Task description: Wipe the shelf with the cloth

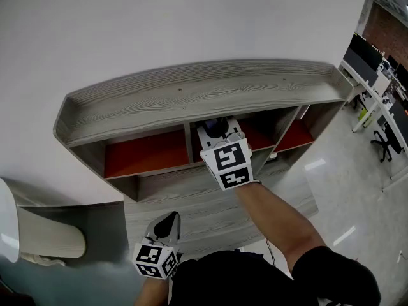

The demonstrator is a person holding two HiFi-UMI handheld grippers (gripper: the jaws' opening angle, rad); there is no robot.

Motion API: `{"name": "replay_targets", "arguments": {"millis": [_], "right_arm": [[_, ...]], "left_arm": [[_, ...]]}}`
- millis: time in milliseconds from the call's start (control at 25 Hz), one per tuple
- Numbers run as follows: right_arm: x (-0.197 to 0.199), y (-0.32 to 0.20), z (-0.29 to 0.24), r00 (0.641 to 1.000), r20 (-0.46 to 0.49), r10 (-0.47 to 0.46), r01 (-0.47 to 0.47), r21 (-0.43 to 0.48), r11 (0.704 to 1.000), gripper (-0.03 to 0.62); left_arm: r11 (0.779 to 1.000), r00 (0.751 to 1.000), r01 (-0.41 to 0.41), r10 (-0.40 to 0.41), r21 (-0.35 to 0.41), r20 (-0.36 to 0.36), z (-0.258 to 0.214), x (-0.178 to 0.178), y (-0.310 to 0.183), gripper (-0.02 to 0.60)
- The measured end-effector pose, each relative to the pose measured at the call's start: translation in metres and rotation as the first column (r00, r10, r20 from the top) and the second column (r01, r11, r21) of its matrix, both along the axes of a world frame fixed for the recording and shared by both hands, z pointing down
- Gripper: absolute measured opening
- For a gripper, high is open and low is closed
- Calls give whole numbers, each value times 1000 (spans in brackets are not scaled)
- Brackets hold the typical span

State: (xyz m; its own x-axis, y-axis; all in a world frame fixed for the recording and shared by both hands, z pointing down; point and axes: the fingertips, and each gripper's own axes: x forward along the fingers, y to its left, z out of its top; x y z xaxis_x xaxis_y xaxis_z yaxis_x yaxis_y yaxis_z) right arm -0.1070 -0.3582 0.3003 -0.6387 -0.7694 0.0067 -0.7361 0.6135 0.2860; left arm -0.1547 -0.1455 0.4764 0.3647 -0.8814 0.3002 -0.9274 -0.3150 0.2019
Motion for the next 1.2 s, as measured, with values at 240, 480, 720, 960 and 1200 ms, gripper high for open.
{"name": "replay_targets", "arguments": {"millis": [240,480,720,960,1200], "right_arm": [[-8,2,2,995,-91,27,-21,60,998,78],[-12,4,2,980,-187,62,-38,128,991,78],[-17,5,5,956,-277,99,-45,195,980,78],[-17,5,9,917,-363,164,-64,272,960,78],[-19,7,14,851,-465,243,-70,359,931,78]], "left_arm": [[1000,1000,-12,12,7,-4,-1,-4,-2,9],[1000,1000,-21,21,6,-9,-1,-7,-3,9],[999,999,-36,37,8,-16,0,-8,-6,9],[998,998,-55,55,9,-22,1,-14,-6,9],[996,996,-87,87,16,-28,1,-22,-7,9]]}}
